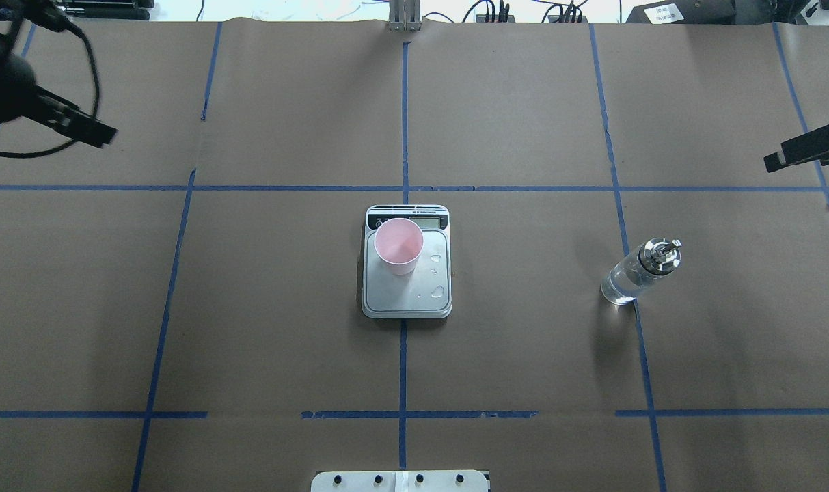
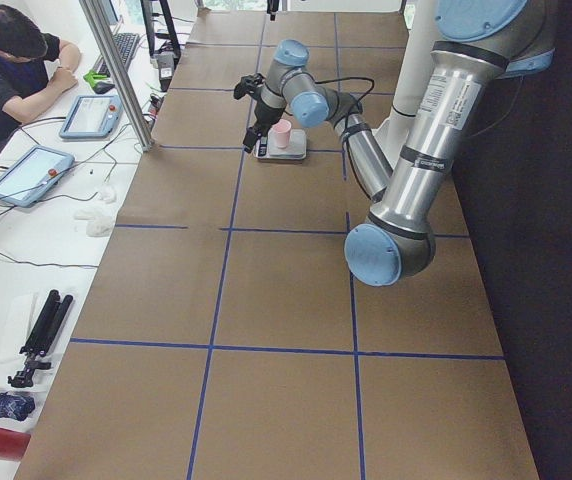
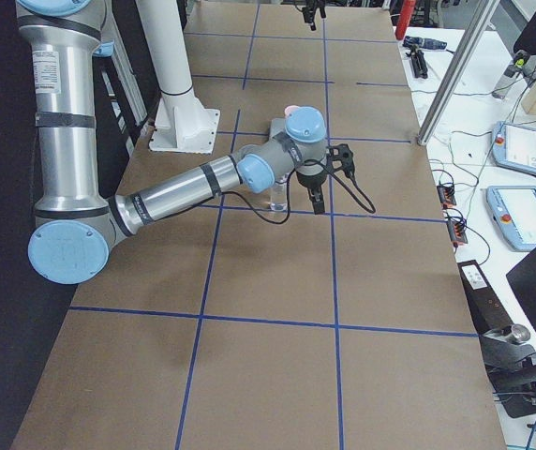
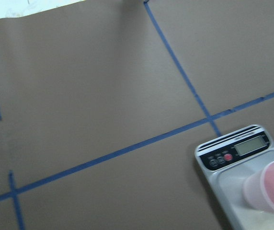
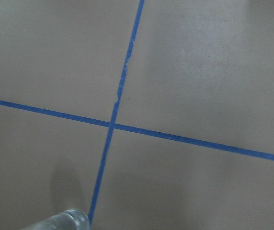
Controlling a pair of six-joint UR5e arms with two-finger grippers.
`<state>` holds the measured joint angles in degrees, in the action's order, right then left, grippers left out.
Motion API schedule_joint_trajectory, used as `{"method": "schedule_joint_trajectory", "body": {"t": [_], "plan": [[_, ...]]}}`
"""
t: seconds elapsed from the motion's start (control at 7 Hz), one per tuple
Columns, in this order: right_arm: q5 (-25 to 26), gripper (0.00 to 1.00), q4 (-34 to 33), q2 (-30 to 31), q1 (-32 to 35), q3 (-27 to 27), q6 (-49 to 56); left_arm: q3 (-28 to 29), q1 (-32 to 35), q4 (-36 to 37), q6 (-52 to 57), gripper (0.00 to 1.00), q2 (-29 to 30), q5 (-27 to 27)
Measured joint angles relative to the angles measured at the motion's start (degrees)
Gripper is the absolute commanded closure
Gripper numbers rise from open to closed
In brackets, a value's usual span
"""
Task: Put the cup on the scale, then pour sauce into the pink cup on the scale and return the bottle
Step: 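Release the cup on the scale and raise the left gripper away, then reach the right gripper to the clear spouted bottle and grasp it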
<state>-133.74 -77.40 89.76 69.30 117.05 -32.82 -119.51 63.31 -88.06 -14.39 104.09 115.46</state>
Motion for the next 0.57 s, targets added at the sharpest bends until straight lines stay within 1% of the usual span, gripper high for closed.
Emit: {"method": "schedule_joint_trajectory", "body": {"t": [0.14, 0.29, 0.43, 0.57], "plan": [[3.4, 0.00, 0.0, -0.1, -4.9, 3.8, -7.4, 6.1, 8.6, 0.2, 12.1, 0.00, -2.6, 4.0], [8.9, 0.00, 0.0, -0.2, -10.9, 6.9, -14.3, 13.9, 16.3, 0.2, 22.4, 0.00, -3.7, 6.0], [14.9, 0.00, 0.0, -0.1, -16.8, 9.2, -19.9, 19.3, 20.8, -0.2, 28.7, 0.00, -4.1, 6.8], [22.4, 0.00, 0.0, 0.2, -23.6, 11.9, -25.2, 21.5, 22.7, -0.7, 31.8, 0.00, -4.9, 7.2]]}}
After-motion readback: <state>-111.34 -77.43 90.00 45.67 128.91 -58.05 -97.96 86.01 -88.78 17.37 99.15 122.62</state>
